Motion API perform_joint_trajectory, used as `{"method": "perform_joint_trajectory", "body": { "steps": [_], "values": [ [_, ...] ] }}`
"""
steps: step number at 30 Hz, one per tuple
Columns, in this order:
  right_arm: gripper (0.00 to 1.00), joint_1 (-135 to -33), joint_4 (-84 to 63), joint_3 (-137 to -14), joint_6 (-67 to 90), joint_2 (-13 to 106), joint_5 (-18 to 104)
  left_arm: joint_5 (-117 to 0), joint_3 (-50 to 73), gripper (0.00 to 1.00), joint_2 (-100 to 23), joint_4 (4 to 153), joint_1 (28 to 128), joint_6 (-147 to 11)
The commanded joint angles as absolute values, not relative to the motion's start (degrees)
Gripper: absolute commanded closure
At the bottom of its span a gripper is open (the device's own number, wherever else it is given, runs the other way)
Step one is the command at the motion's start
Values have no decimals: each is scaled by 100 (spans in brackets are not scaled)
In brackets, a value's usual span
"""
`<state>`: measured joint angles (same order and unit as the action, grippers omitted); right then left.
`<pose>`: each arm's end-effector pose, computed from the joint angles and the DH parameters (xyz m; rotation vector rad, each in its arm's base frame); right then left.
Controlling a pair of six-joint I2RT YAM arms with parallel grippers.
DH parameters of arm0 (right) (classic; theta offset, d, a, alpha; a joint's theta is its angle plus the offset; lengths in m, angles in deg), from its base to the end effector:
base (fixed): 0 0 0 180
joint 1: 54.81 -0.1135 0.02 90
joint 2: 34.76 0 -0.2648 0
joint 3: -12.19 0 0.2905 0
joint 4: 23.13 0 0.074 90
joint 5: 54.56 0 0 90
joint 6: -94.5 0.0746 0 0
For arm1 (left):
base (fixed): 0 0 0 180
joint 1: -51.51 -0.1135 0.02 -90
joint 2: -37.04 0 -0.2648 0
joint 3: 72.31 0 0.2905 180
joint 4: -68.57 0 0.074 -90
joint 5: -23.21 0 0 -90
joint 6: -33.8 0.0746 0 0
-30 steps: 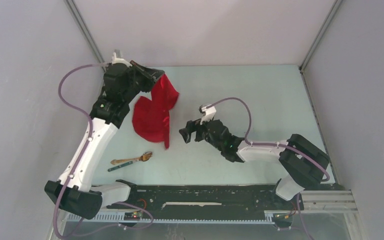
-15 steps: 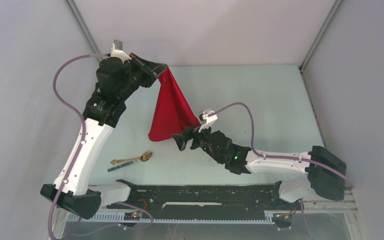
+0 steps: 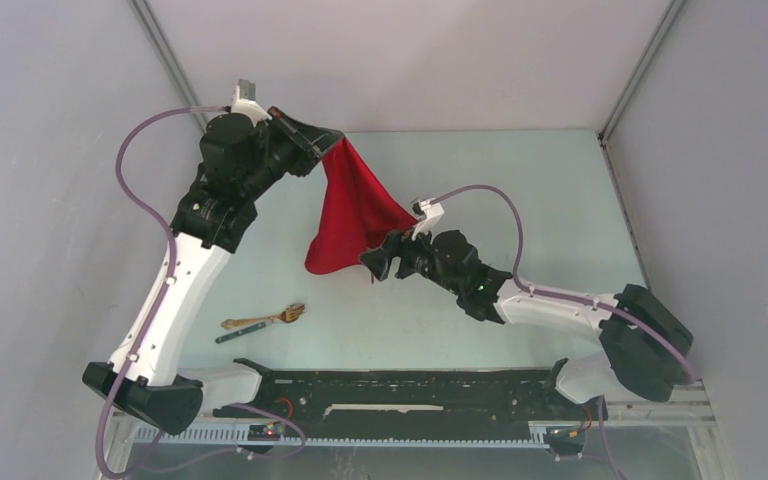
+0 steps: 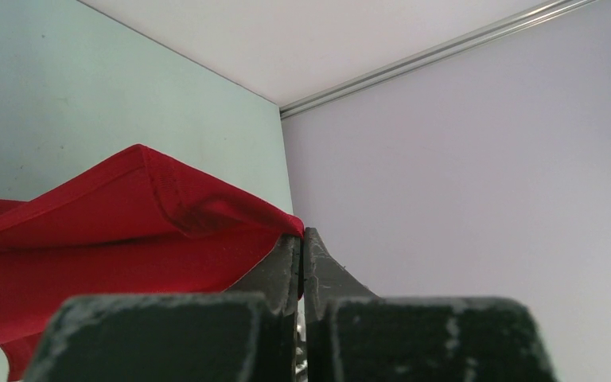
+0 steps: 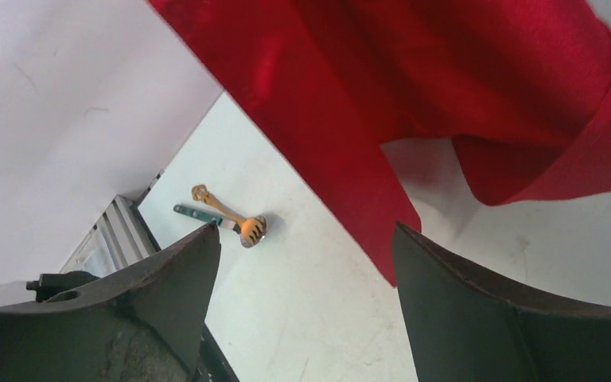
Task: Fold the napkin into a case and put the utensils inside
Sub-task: Pick up the crumpled napkin from the center of the board.
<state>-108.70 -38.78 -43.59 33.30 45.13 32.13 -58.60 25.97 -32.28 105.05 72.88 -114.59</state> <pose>0.2307 0.3089 0.2337 -0.3524 1.7935 1.0011 0.3009 -0.1291 0.4825 -0.4741 1.7794 -1.1340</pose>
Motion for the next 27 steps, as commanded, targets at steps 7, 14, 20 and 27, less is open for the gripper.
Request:
{"method": "perform_joint_trajectory", "body": {
  "steps": [7, 14, 20, 27],
  "values": [
    [21, -10683, -3889, -4626, 3279, 5532, 3211, -5714, 2842, 100, -3282, 10171, 7340, -11343],
    [26, -10913, -4207, -4782, 3017, 6050, 2662, -5747, 2889, 100, -3226, 10185, 7347, -11332],
    [27, -11226, -4406, -5012, 2725, 6315, 1721, -5804, 2949, 100, -3137, 10197, 7340, -11316],
    [73, -11438, -3995, -5189, 2423, 6191, 776, -5952, 2981, 100, -3002, 10421, 7336, -11228]
  ]
}}
